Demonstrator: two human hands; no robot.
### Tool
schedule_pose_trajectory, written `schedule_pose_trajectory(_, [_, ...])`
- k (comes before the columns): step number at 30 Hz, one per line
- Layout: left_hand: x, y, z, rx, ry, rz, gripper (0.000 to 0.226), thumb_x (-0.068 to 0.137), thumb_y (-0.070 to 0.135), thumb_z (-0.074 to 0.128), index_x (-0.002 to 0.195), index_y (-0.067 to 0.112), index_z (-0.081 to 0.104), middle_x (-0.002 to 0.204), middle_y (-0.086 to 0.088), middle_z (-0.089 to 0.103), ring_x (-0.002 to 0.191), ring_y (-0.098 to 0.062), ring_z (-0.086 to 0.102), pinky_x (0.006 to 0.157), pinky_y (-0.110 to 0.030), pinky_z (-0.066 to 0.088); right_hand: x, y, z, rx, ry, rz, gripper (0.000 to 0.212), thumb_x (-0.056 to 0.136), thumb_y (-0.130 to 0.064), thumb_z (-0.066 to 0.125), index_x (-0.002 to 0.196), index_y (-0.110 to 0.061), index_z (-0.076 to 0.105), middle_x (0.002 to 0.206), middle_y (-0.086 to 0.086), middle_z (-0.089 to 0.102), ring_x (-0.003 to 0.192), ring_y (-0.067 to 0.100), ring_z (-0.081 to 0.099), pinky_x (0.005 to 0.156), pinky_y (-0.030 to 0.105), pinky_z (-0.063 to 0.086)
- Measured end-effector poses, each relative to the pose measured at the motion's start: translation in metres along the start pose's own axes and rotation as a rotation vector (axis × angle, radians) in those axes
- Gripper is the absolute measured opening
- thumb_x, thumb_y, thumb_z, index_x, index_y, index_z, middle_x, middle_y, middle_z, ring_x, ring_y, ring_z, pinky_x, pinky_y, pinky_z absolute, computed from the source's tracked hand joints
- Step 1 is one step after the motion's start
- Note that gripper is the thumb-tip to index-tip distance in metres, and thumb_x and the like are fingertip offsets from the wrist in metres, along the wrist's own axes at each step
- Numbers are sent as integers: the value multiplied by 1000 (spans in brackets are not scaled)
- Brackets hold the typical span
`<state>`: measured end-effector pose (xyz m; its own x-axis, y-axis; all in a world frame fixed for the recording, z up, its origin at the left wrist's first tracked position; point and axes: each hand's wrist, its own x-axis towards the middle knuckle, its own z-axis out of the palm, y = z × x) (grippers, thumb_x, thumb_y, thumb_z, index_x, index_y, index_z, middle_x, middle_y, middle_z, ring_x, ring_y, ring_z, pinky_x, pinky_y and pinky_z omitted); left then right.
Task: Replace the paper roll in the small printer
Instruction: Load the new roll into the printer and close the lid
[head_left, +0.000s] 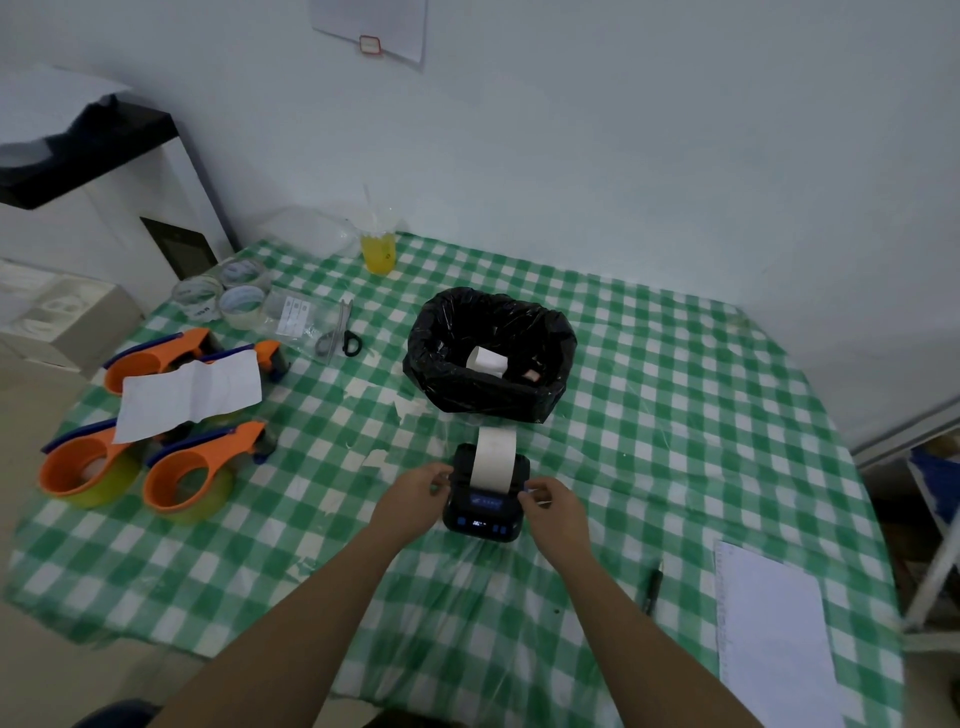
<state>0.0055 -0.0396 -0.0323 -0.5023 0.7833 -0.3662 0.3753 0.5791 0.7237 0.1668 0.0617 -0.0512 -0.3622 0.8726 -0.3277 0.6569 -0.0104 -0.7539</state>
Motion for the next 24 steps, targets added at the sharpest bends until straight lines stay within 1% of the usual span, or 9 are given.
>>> schedule_pose_trajectory(3, [0, -1, 1, 18, -6, 5, 32, 92, 13, 48, 123, 11, 55, 123, -12, 64, 110, -25, 61, 96, -39, 50, -1, 2, -2, 4, -4, 6, 19, 89, -18, 58, 106, -10, 63, 91, 2, 62, 79, 16, 57, 57, 20, 42])
schedule_pose_trajectory(7, [0, -1, 3, 22, -10, 5, 33, 92, 15, 48, 124, 12, 55, 123, -11, 64, 110, -23, 60, 93, -37, 50, -3, 3, -4, -14, -4, 9, 20, 89, -19, 58, 106, -11, 63, 91, 1, 62, 79, 15, 57, 59, 22, 42])
schedule_pose_trajectory(10, [-1, -1, 3, 19, -9, 2, 32, 92, 15, 48, 124, 12, 55, 123, -11, 64, 109, -23, 60, 92, -37, 50, -3, 5, -4, -16, -2, 4, 21, 89, -18, 58, 108, -10, 62, 94, 4, 64, 80, 15, 57, 57, 19, 41])
schedule_pose_trajectory(13, [-1, -3, 4, 26, -3, -1, 31, 92, 15, 48, 123, 13, 56, 122, -10, 65, 108, -22, 60, 90, -36, 50, -5, 5, -4, -11, 3, 2, 21, 89, -17, 58, 108, -9, 62, 100, 9, 67, 81, 15, 57, 61, 22, 42])
schedule_pose_trajectory(15, [-2, -4, 4, 41, 7, -10, 31, 92, 16, 48, 121, 13, 57, 122, -11, 65, 108, -24, 60, 91, -37, 50, -6, 6, -5, -15, 4, 0, 21, 89, -16, 58, 109, -9, 62, 99, 8, 66, 82, 15, 56, 65, 23, 43])
schedule_pose_trajectory(17, [-3, -5, 5, 54, 24, -20, 30, 92, 17, 49, 120, 13, 58, 121, -12, 65, 108, -25, 61, 92, -39, 51, -7, 7, -6, -24, -1, -7, 22, 89, -15, 57, 110, -9, 62, 95, 4, 63, 81, 15, 56, 58, 19, 41])
schedule_pose_trajectory(19, [-4, -6, 6, 61, 41, -29, 29, 92, 18, 50, 118, 11, 59, 119, -14, 65, 107, -27, 61, 92, -40, 51, -7, 9, -5, -30, -2, -9, 22, 90, -16, 57, 110, -8, 62, 95, 5, 63, 81, 15, 56, 57, 16, 39])
schedule_pose_trajectory(21, [-5, -8, 7, 63, 50, -35, 28, 92, 18, 50, 117, 11, 60, 119, -14, 65, 107, -28, 61, 93, -40, 51, -7, 11, -5, -40, -2, -7, 22, 90, -16, 57, 110, -9, 62, 101, 9, 67, 81, 15, 56, 61, 19, 41])
schedule_pose_trajectory(24, [-6, -8, 7, 78, 47, -54, 30, 92, 20, 48, 118, 11, 59, 118, -13, 65, 107, -27, 61, 91, -39, 49, -9, 14, -5, -40, -13, 1, 22, 90, -17, 56, 110, -8, 62, 104, 10, 67, 82, 16, 57, 69, 25, 44])
